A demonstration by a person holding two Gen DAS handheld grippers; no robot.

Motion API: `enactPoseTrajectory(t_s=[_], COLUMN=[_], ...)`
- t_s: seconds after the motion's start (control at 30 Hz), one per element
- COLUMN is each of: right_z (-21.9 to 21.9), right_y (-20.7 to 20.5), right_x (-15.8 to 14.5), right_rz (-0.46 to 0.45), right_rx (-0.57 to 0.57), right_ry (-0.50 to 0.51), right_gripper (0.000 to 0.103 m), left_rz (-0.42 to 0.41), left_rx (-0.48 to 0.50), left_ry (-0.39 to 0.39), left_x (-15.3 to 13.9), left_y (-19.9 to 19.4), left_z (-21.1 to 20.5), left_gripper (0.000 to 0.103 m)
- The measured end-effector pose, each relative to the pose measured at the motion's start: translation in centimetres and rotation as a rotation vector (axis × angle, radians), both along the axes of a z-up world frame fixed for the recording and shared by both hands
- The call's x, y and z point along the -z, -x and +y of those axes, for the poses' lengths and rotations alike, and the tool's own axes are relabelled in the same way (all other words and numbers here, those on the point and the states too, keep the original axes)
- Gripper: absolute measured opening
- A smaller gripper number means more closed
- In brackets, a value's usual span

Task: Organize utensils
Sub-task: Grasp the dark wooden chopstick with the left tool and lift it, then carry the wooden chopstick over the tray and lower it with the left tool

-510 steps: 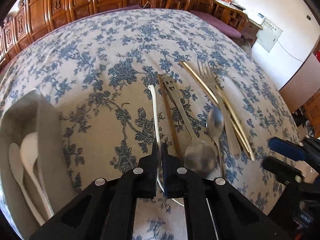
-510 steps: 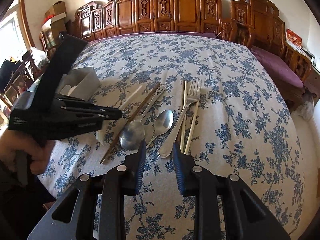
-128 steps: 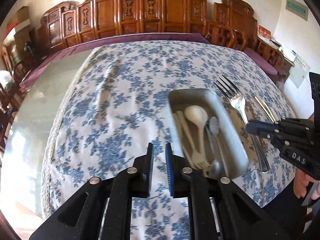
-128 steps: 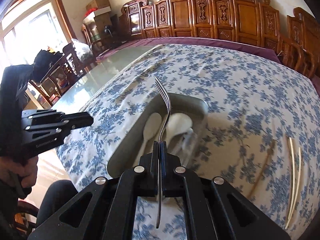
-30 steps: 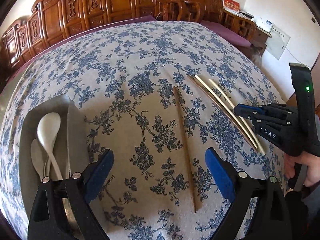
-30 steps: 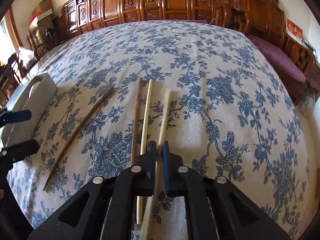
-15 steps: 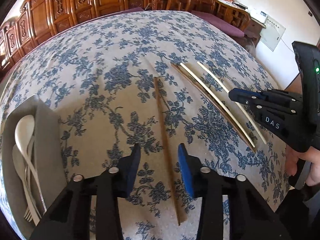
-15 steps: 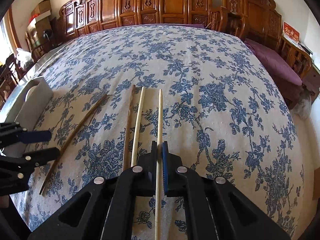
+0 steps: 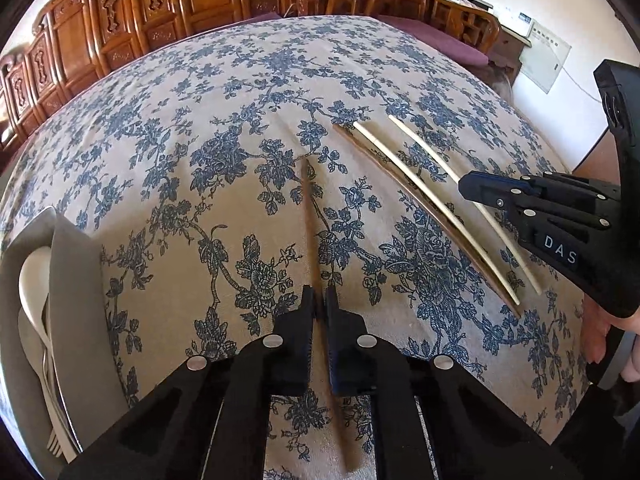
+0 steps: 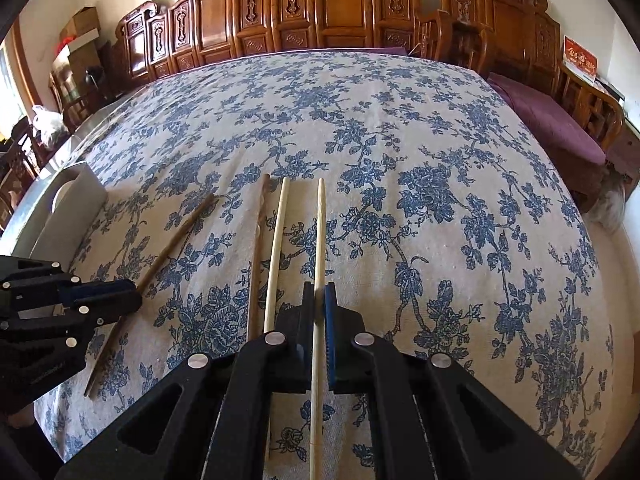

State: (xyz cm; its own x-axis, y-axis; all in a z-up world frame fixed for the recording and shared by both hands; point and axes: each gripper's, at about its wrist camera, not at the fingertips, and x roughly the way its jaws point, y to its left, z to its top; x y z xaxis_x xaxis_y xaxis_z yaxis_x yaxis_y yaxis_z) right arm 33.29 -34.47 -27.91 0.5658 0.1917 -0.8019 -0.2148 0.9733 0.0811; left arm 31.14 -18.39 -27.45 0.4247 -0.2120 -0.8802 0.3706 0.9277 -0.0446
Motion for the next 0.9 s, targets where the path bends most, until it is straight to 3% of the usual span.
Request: enactPoseTrajectory(t_s=[0.37,0.9], right_z=[0.9,6.2], right_y=[0.3,2.4], right_x=[-1.4,-3.9], right_rz=[-0.028,-0.092], right_rx=[-0.017,-0.161], right_ry=[-0.051,-0.043], right_gripper=[0.006,0.006], left_rz=[-0.035,-0.110], left_rx=[-0.011,-0.101], left_ry=[0.031,0.092], left_x=[-2.8,-8.6], left_y=[2.7,7.4], left_z=[2.3,8.2], left_gripper=[0.004,0.004])
